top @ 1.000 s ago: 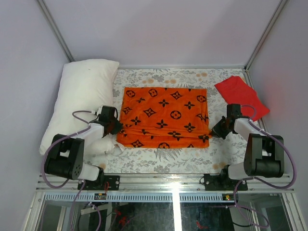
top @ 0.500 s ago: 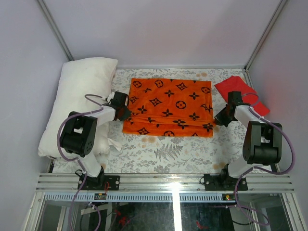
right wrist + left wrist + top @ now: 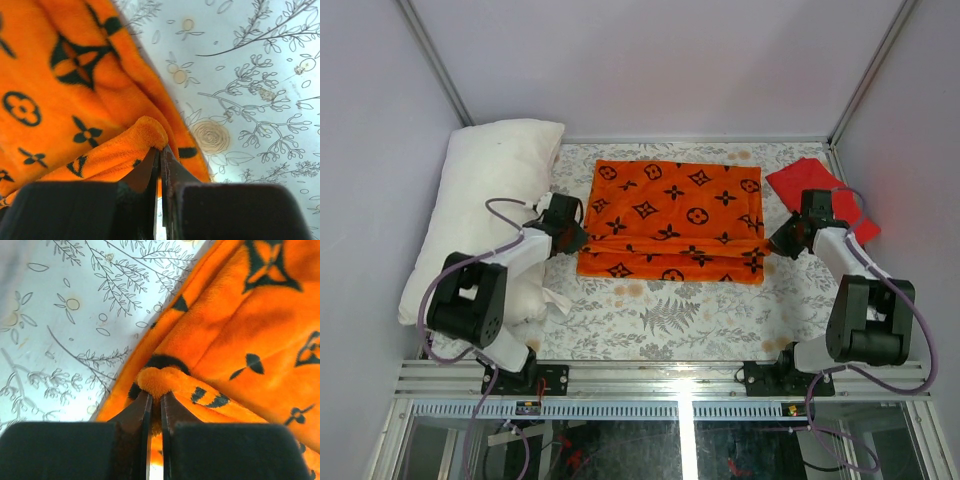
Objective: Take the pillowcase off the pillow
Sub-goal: Fold the pillowcase.
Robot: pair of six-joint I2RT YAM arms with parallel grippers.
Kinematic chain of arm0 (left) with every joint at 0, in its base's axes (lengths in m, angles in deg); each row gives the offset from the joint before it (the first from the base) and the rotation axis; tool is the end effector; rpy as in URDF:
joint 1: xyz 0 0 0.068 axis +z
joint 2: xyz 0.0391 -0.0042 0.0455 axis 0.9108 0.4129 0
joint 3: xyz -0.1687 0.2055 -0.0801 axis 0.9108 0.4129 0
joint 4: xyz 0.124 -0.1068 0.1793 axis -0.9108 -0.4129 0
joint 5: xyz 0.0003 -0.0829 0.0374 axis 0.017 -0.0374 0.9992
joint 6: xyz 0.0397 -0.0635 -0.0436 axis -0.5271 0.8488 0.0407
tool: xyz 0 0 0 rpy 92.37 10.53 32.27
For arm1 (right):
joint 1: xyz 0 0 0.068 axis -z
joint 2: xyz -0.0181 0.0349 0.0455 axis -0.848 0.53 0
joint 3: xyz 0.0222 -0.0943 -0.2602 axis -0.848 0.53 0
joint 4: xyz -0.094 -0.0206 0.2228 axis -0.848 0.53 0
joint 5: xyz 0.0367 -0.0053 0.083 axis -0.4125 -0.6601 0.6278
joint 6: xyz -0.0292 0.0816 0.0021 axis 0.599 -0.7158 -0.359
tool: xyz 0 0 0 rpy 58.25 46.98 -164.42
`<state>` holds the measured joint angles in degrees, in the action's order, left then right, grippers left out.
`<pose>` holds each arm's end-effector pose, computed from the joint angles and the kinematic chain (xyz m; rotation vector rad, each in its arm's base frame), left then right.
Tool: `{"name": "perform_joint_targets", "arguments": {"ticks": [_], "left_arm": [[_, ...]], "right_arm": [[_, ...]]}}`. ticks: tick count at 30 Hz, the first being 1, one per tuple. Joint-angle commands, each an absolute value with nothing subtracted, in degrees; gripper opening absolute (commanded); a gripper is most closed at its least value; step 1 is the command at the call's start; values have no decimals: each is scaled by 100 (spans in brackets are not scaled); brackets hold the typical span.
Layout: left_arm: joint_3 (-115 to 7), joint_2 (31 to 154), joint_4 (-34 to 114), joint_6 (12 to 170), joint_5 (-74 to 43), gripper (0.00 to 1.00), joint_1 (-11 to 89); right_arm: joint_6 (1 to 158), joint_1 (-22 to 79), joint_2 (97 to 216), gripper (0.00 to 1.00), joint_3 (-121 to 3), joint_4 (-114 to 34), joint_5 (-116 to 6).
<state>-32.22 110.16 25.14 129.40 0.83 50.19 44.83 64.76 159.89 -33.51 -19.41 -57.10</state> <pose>0.3164 -0.0759 0.1515 -0.8153 2.4072 -0.2778 0.2970 -0.0280 0.1789 1.0162 2.3694 0.3521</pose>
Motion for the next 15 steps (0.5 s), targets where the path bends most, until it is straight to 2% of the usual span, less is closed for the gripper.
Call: {"name": "perform_joint_targets", "arguments": {"ticks": [1, 7, 15], "left_arm": [[-3070, 10339, 2084, 12683, 768, 0, 5102], [-3194, 10134, 1757, 12467, 872, 0, 5102], [-2584, 10354, 2104, 12441, 665, 0, 5098]], "right_arm": [[4877, 6604, 15350, 0, -3370, -2150, -5807], [4919, 6603, 15070, 0, -3384, -1936, -5650], [5051, 6607, 14786, 0, -2449, -2144, -5649]]}}
